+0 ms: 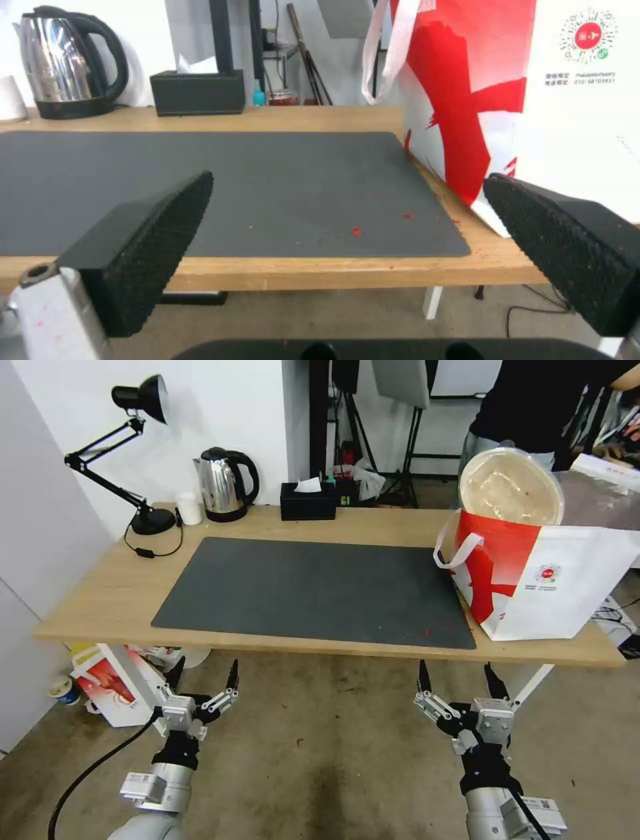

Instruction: Pick up the trash from the table and place it into the takeout bag.

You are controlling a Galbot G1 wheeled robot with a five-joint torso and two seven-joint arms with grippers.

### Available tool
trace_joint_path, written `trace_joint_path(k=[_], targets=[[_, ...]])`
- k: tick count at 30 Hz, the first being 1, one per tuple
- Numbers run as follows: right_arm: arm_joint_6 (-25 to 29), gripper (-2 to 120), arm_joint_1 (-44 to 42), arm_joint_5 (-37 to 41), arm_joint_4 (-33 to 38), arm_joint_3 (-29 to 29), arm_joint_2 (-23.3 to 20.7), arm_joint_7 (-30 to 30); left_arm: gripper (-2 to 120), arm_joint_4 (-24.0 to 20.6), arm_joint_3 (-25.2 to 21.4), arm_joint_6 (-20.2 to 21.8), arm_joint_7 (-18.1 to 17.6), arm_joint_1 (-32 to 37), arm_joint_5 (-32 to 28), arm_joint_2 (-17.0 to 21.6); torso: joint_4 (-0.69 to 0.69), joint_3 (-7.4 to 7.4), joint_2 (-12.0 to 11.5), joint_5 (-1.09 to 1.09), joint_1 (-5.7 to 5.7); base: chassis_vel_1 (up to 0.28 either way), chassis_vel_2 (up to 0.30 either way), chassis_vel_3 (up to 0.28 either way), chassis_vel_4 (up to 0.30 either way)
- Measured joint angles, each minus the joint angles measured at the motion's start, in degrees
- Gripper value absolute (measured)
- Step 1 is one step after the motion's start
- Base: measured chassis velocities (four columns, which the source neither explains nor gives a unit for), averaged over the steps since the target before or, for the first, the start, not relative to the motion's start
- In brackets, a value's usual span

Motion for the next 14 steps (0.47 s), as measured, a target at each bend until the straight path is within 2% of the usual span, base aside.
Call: trace_joint_path(k=[14], targets=[[0.0,100,0.0,0.0,0.0,0.0,0.0,0.0,100,0.0,0.0,0.1,0.0,0.0,0.0,0.0,0.00,0.00,0.0,0.00,0.00,0.000,0.000,0.000,0.000]])
